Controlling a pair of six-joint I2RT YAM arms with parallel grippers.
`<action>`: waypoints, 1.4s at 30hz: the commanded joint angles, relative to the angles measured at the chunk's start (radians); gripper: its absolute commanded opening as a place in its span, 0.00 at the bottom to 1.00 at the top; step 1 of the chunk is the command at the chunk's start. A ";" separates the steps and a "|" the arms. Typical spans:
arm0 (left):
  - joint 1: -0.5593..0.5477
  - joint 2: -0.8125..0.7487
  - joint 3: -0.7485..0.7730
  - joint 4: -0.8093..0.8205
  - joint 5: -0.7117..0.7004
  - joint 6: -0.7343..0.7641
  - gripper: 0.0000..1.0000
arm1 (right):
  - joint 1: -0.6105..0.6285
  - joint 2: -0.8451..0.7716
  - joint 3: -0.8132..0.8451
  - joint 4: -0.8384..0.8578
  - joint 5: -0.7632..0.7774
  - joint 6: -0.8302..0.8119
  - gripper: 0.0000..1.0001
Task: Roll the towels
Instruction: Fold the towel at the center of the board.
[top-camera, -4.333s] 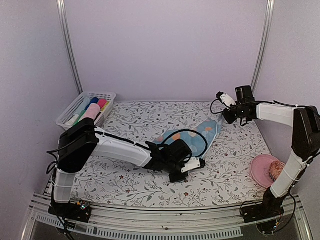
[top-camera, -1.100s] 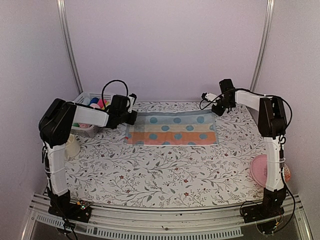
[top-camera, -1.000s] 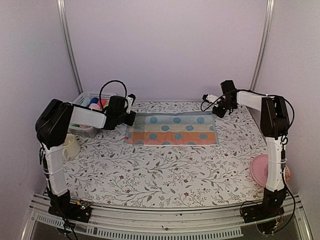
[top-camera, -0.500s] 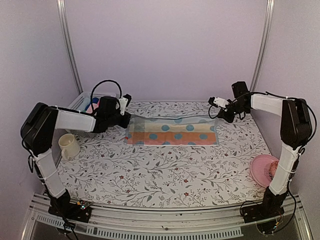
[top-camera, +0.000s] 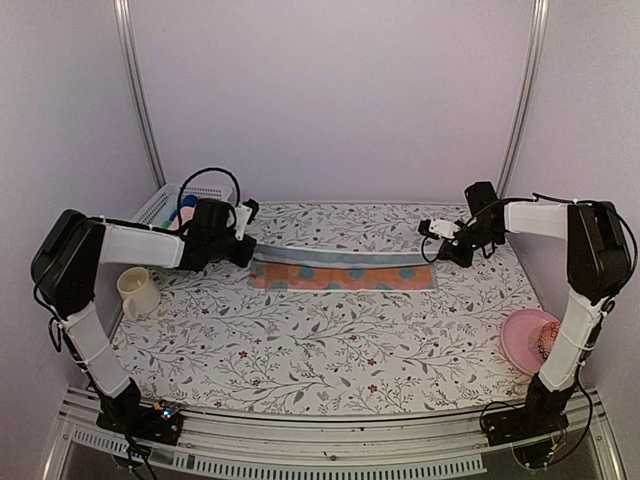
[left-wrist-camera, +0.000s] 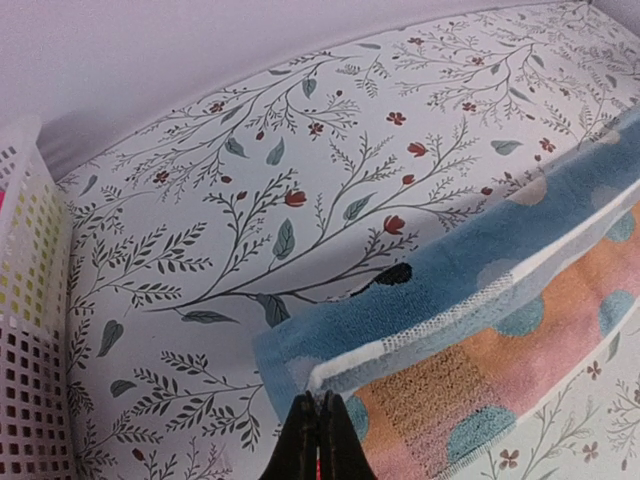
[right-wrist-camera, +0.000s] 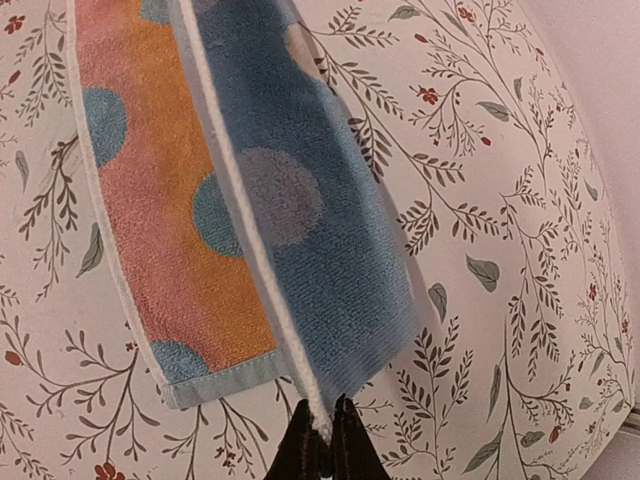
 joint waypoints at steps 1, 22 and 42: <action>0.003 -0.041 -0.015 -0.059 0.004 -0.004 0.00 | -0.008 -0.042 -0.031 -0.018 0.001 -0.042 0.02; -0.041 0.004 0.003 -0.200 0.010 -0.004 0.00 | 0.039 0.009 -0.100 -0.041 0.068 -0.114 0.03; -0.058 0.012 -0.004 -0.270 0.009 -0.022 0.00 | 0.070 0.049 -0.109 -0.041 0.118 -0.125 0.08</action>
